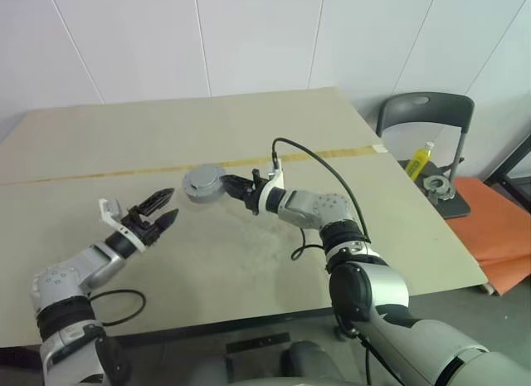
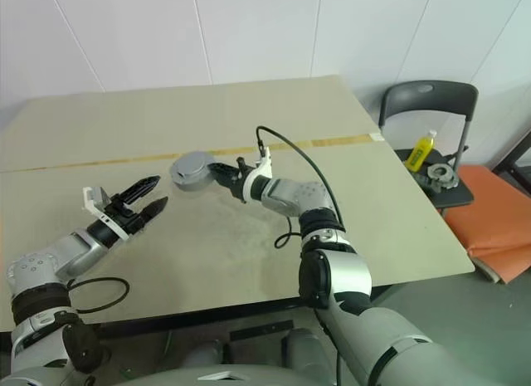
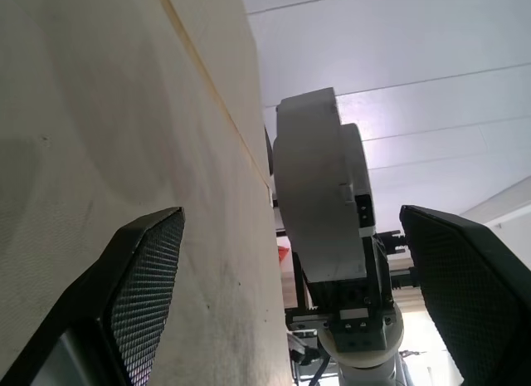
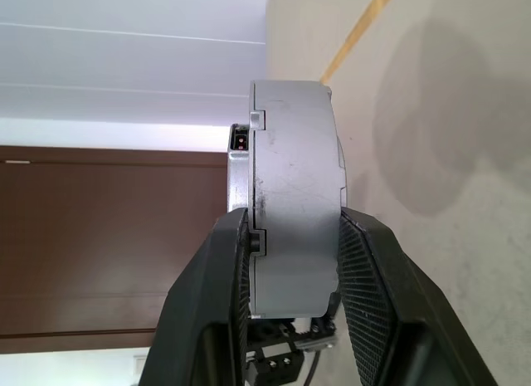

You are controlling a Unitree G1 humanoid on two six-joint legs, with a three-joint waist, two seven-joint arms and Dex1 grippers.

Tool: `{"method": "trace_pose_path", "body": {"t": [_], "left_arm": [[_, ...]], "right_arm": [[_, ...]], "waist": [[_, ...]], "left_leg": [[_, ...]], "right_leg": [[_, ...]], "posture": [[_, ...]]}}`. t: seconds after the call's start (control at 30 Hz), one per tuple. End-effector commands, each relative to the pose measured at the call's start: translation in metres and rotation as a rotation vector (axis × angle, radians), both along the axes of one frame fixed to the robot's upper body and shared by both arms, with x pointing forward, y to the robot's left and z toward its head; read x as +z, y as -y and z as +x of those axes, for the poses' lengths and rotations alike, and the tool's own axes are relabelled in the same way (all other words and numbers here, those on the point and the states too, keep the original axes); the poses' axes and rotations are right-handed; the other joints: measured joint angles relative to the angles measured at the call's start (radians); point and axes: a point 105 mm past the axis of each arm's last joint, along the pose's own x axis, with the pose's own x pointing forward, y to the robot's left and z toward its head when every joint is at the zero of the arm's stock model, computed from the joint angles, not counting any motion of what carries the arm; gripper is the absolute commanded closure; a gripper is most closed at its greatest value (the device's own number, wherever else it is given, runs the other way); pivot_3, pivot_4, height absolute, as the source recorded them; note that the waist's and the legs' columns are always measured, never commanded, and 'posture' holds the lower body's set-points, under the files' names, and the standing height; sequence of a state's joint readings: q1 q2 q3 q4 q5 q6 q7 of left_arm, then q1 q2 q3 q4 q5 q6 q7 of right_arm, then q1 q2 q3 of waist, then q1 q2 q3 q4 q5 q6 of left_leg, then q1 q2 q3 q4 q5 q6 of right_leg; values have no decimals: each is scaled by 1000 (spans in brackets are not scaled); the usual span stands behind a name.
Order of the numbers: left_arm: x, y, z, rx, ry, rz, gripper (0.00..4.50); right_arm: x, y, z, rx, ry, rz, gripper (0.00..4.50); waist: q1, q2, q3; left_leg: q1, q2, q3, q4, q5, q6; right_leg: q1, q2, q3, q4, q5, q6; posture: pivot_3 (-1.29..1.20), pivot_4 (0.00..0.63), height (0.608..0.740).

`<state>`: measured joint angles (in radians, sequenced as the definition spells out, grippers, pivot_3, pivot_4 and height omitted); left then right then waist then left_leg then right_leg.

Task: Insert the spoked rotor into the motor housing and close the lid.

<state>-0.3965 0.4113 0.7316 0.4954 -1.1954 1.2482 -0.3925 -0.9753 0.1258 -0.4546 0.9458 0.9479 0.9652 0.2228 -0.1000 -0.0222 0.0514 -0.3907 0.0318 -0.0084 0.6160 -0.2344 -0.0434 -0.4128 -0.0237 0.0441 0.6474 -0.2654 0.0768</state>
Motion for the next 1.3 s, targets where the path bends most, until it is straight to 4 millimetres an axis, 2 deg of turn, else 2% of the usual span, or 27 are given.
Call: {"method": "trace_pose_path", "body": {"t": [0.03,0.4,0.7,0.93,1.03,1.2,1.3], "left_arm": [[15,-1,3,-7,46,-40,64],[31,9,12,-8,124,-97,64],[23,35,17,-85,85,-89,64],[24,40,30,-51,94,-71,64],[20,35,37,7,86,-45,653],[19,35,36,4,100,-37,2285],[16,33,34,0,87,-44,2330]], "right_arm": [[35,-52,-23,103,48,188,3325],[33,-52,-23,98,47,175,3325],[32,-52,-22,95,48,167,3325],[33,-52,-22,97,49,169,3325],[32,-53,-23,98,49,168,3325],[32,-52,-22,97,50,163,3325],[31,-52,-22,100,50,158,3325]], "waist": [[-1,0,0],[2,0,0],[2,0,0],[2,0,0],[3,0,0],[3,0,0],[3,0,0]], "left_leg": [[0,0,0,0,0,0],[0,0,0,0,0,0],[0,-1,0,0,0,0],[0,-1,0,1,0,0],[0,-1,0,1,0,0],[0,-1,0,1,0,0],[0,-1,0,1,0,0]], "right_leg": [[0,0,0,0,0,0],[0,-1,0,0,0,0],[0,-1,0,0,0,0],[0,-1,0,0,0,0],[0,-1,0,0,0,0],[0,-1,0,0,0,0],[0,-1,0,1,0,0]], "posture": [[0,0,740],[0,0,740],[0,0,740],[0,0,740],[0,0,740],[0,0,740],[0,0,740]]}}
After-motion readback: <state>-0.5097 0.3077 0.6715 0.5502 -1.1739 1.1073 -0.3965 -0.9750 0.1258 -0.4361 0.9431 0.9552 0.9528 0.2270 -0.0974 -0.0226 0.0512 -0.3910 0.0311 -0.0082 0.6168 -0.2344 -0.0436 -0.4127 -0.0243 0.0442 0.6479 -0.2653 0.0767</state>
